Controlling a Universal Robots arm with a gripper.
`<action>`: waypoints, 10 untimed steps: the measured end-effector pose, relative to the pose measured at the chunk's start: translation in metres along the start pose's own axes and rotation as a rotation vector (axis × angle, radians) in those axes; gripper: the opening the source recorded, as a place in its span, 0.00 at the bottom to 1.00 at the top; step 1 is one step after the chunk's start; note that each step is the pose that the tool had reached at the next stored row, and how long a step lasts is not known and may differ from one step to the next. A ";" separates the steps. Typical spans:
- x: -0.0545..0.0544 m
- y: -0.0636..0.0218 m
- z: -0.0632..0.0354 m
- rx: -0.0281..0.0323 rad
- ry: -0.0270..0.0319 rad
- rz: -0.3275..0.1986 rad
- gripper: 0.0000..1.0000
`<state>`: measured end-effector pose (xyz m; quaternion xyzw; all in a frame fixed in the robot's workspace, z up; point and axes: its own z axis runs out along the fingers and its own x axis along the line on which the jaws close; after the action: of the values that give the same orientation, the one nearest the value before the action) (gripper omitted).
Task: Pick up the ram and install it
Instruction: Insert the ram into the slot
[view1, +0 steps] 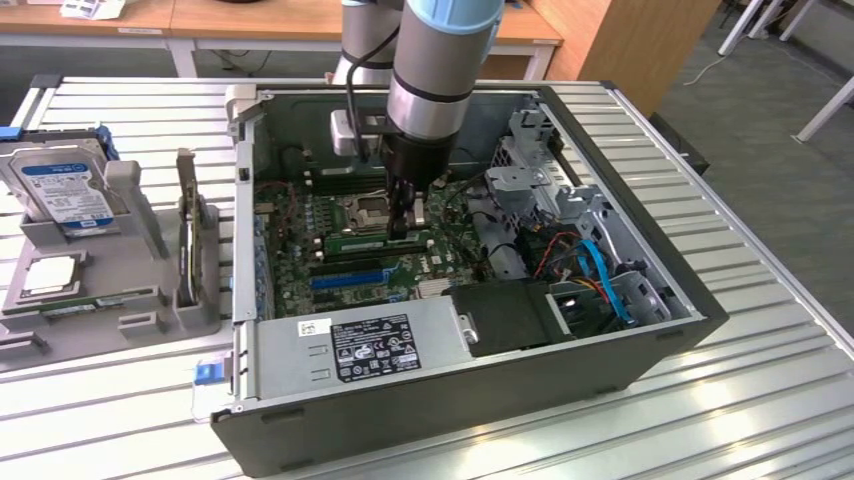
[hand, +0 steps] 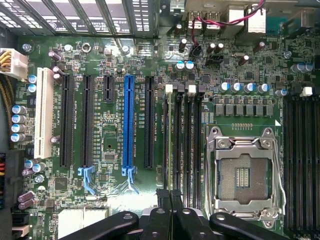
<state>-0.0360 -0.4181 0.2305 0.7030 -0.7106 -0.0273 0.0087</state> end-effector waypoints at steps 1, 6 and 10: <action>0.000 0.0000 0.0001 0.0000 0.0000 0.000 0.11; 0.000 -0.0001 0.0013 0.0000 -0.0002 0.000 0.11; 0.000 -0.0001 0.0023 -0.0001 0.0001 0.000 0.11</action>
<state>-0.0361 -0.4181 0.2282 0.7030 -0.7106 -0.0273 0.0088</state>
